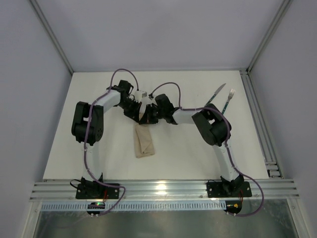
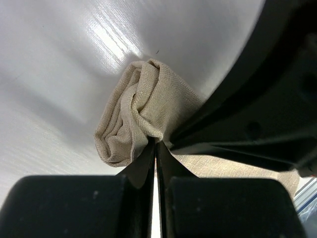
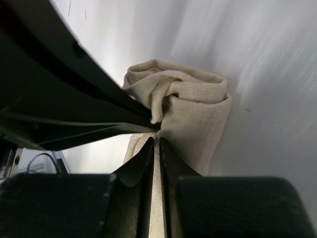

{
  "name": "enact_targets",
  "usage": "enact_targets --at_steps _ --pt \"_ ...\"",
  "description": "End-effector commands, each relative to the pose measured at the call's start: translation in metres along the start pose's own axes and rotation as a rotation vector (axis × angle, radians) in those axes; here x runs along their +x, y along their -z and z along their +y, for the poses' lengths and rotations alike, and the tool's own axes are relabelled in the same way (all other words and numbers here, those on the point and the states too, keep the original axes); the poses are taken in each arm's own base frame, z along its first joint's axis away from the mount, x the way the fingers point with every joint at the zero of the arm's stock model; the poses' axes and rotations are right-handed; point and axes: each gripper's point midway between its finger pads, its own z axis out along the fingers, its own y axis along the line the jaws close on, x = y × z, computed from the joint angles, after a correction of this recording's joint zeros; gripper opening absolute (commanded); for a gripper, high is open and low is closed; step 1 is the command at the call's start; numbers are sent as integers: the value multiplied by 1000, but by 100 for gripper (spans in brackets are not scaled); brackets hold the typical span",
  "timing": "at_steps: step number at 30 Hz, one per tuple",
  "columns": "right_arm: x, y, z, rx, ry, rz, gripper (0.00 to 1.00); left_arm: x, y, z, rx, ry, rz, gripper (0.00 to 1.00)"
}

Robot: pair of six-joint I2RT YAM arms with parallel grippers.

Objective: Fold the napkin into a case and place the utensils inside
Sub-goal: Stuff the top corner of the smaller-rectangle-folded napkin into the folded napkin.

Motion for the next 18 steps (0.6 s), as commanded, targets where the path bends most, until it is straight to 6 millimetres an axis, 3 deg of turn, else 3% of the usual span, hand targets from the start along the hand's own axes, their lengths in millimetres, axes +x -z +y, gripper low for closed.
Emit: enact_targets --at_steps 1,3,5,6,7,11,15,18 --pt "-11 28 22 52 188 -13 13 19 -22 1 15 36 76 0" --pt "-10 46 29 76 228 -6 17 20 -22 2 18 42 75 0" --pt "-2 59 19 120 255 6 24 19 -22 3 16 44 73 0" --pt "-8 69 20 121 252 -9 27 19 -21 2 14 42 73 0" --pt "2 73 11 121 233 17 33 18 -19 2 12 40 70 0" --pt "2 81 -14 136 187 31 44 15 -16 0 9 26 53 0" --pt "4 77 -15 117 207 56 46 15 -14 1 0 30 50 0" --pt "12 85 -16 168 270 37 51 15 -15 1 3 37 45 0"
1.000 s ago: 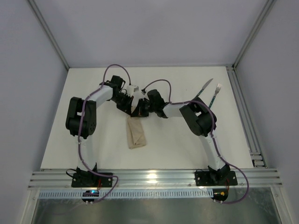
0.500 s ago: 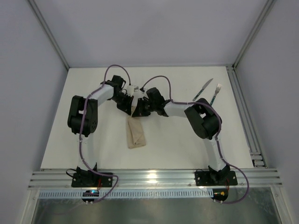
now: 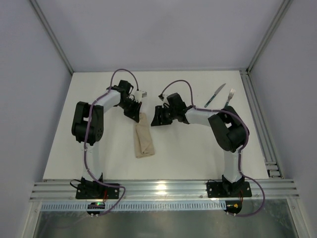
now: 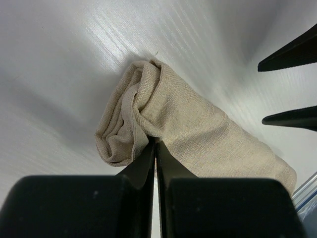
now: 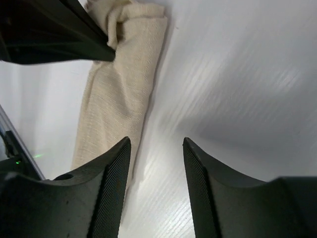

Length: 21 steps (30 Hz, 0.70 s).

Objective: Fold the napkin into a case and place the utensils inside
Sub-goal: Stuff the top corner of the smaller-rectangle-folded napkin into the folded napkin.

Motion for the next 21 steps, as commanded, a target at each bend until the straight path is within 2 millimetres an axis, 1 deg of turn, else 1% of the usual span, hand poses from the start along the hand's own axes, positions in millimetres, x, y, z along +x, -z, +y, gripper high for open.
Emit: enact_targets --at_steps 1,3,4,5,6,7,8,10,12,16,17,19,20,21 --pt "15 9 11 22 107 4 53 15 -14 2 -8 20 45 0" --pt "19 8 11 26 119 11 55 15 -15 5 -18 18 49 0" --pt "18 5 16 3 120 18 55 13 -14 6 -22 16 46 0" --pt "23 -2 11 6 112 38 54 14 -14 6 -23 16 49 0" --pt "26 -7 13 2 115 50 54 14 -14 6 -24 15 51 0" --pt "23 -12 15 -4 114 48 55 14 -13 6 -27 12 52 0" --pt "27 -18 11 -4 103 61 54 14 -12 6 -27 12 52 1" --pt "28 -24 14 -36 84 73 53 12 -9 5 -31 7 38 2" --pt "31 -32 13 -48 68 83 50 11 -8 5 -35 5 31 2" --pt "31 -39 12 -60 42 84 40 8 -5 5 -42 0 22 2" --pt "31 -41 14 -74 30 87 34 7 -4 4 -39 0 19 2" --pt "33 -46 13 -77 13 95 27 7 -4 3 -37 -1 16 2" --pt "33 -46 14 -77 4 97 22 6 -2 2 -34 -1 11 2" --pt "29 -47 14 -79 5 93 22 4 -1 2 -35 -2 7 2"
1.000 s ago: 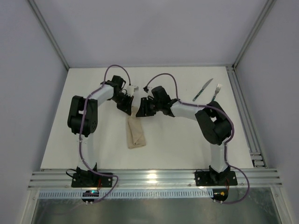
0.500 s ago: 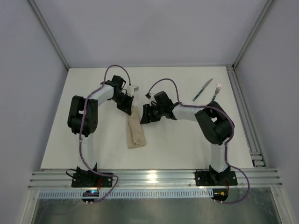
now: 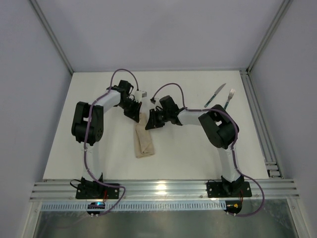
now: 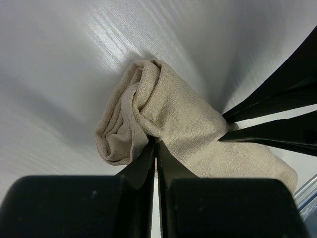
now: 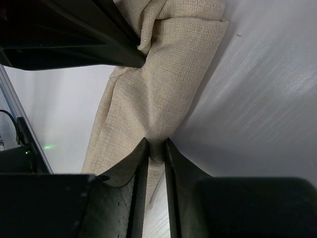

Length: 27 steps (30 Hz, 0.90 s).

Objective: Fold the napkin into a case and place the utensils inside
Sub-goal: Stuff the top corner of the smaller-rectangle-folded napkin into the folded napkin.

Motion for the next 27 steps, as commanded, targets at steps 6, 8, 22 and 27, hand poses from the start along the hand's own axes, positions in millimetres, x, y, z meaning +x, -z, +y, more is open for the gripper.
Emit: enact_targets --at_steps 6,8,22,27 --pt "-4 -10 -2 11 -46 9 5 -3 4 -1 -26 -10 -16 6" --pt "-6 -9 0 12 -46 4 4 -7 7 -2 -17 -8 -28 7" --pt "-18 -3 -3 63 -58 -45 4 -25 69 -22 -49 -73 -100 36" --pt "-23 -2 -4 77 -100 -97 4 -7 77 -18 -120 -69 -67 39"
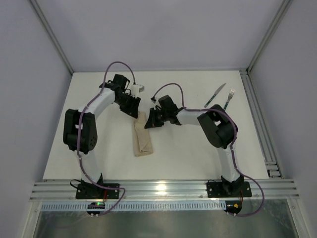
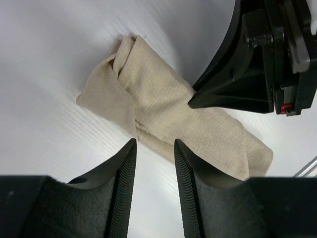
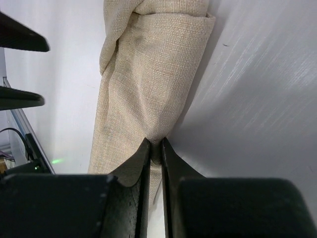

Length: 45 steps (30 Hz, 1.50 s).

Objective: Fold the napkin into a case and place the utensils inside
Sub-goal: Stuff the top corner of the smaller-rectangle-folded napkin into the folded napkin.

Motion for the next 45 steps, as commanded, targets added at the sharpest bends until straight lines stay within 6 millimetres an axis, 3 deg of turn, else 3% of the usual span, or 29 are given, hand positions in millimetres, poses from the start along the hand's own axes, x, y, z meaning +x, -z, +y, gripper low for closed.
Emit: enact_targets --at_steps 1,8,11,12,13,19,26,31,34,38,40,41,43,44,45 --pt "-16 3 -1 48 -24 -86 4 17 19 2 -66 -6 23 40" --pt "-23 -1 6 75 -32 -142 4 55 -14 13 -79 59 119 45" --pt "-22 -6 10 87 -37 -156 4 55 -22 9 -58 86 86 49" --pt "-22 -7 10 89 -37 -159 4 53 -23 7 -50 92 74 62" --pt "-22 -8 12 90 -38 -162 4 47 -22 3 -34 101 44 63" --pt "-24 -11 9 103 -41 -169 4 41 -13 -4 -38 105 -30 65" --pt "-27 -11 16 99 -32 -180 4 68 -34 -8 32 151 86 65" --pt "-28 -11 15 98 -31 -183 4 55 -25 -8 12 132 32 65" --pt "-27 -11 17 95 -30 -182 4 67 -35 -10 47 155 78 57" --pt "-29 -10 20 87 -25 -185 4 86 -50 -14 99 196 152 37" --pt "-30 -10 21 82 -22 -184 4 88 -53 -12 96 191 162 29" --pt "-29 -10 21 80 -18 -180 4 87 -52 -11 95 190 159 17" --pt "-30 -10 23 68 -11 -186 4 84 -51 -8 85 185 149 9" --pt "-27 -10 24 57 -11 -175 7 84 -50 -7 82 185 144 0" --pt "-28 -9 24 53 -9 -174 12 83 -49 -6 80 190 141 0"
